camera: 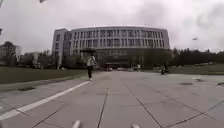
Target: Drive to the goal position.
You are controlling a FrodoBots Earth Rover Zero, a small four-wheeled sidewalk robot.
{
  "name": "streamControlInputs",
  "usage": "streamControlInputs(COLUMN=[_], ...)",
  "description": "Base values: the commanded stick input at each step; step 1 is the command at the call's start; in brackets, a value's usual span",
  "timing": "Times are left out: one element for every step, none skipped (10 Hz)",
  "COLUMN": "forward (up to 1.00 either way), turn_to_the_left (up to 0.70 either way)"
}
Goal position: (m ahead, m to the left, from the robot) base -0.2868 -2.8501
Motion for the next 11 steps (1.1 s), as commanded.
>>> streamControlInputs(forward=[0.7, 0.7, 0.7, 0.7, 0.7, 0.7, 0.7, 0.7, 0.7, 0.7, 0.7], turn_to_the_left=[0.0, 0.0, 0.0, 0.0, 0.0, 0.0, -0.17, -0.16, 0.0, 0.0, 0.0])
